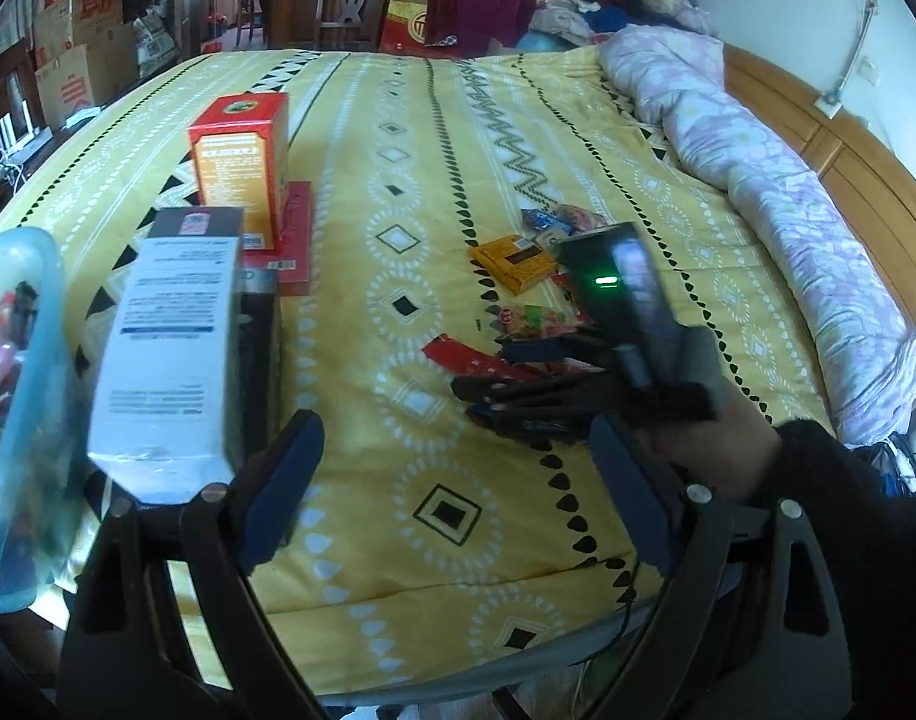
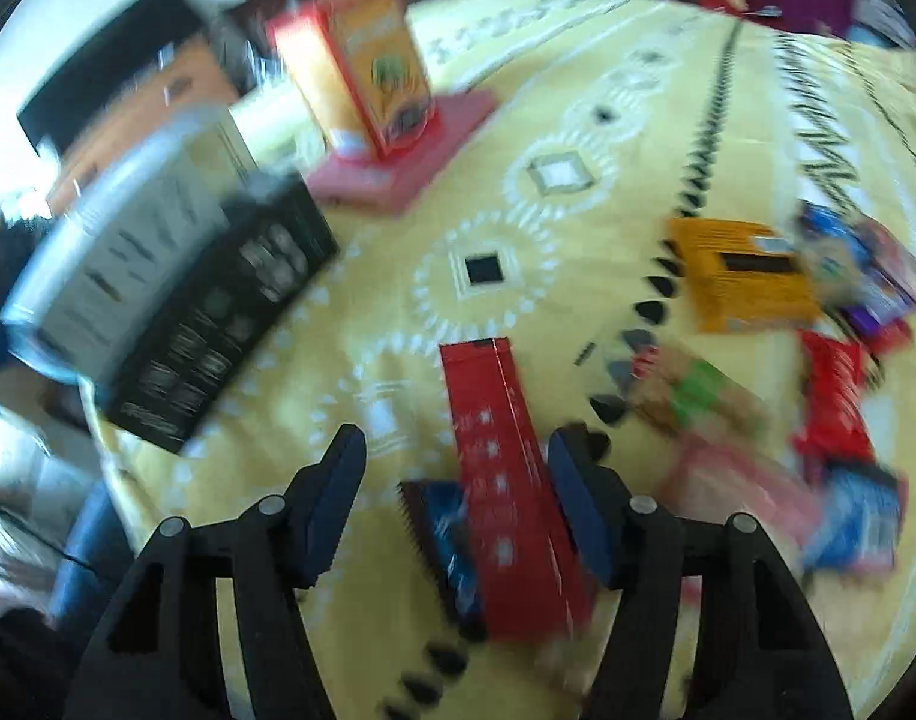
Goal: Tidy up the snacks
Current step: 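Grasp the red wafer stick with the right tool while the left tool grasps a brown cookie pack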
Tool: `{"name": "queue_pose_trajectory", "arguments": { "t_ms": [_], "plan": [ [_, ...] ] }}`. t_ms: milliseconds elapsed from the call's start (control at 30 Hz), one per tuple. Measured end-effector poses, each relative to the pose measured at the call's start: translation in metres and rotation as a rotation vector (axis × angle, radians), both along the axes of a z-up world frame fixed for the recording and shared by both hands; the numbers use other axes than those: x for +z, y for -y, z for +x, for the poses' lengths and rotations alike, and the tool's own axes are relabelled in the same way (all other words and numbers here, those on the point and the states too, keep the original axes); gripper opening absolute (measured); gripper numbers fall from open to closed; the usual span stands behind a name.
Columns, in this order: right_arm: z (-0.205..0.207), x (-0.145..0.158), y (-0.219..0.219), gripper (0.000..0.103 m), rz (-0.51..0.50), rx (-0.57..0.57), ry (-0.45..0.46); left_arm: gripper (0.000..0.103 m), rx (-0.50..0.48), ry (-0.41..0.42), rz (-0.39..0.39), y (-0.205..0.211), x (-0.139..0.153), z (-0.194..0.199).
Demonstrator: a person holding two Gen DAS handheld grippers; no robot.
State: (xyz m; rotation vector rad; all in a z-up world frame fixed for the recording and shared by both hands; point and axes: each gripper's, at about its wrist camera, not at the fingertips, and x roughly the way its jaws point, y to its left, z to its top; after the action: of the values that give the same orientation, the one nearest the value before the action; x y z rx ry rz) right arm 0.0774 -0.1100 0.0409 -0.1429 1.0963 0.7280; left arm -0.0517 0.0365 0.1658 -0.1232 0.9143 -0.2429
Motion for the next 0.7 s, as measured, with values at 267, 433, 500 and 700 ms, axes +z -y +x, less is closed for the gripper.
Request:
{"name": "queue_pose_trajectory", "arguments": {
  "t_ms": [267, 433, 500, 700],
  "plan": [
    [0.005, -0.008, 0.002, 0.035, -0.03, -0.028, 0.026, 0.09, 0.01, -0.013, -0.015, -0.005, -0.004, 0.0],
    [-0.01, 0.023, 0.026, 0.035, 0.038, -0.067, 0.108, 0.09, -0.019, -0.01, -0.006, 0.007, -0.004, -0.003],
    [-0.024, 0.05, 0.048, 0.034, 0.092, -0.119, 0.16, 0.09, -0.041, -0.024, -0.011, 0.017, -0.009, -0.001],
    [-0.081, 0.093, 0.148, 0.035, 0.183, -0.355, 0.227, 0.09, -0.179, -0.122, -0.041, 0.08, -0.044, 0.015]
  ]
}}
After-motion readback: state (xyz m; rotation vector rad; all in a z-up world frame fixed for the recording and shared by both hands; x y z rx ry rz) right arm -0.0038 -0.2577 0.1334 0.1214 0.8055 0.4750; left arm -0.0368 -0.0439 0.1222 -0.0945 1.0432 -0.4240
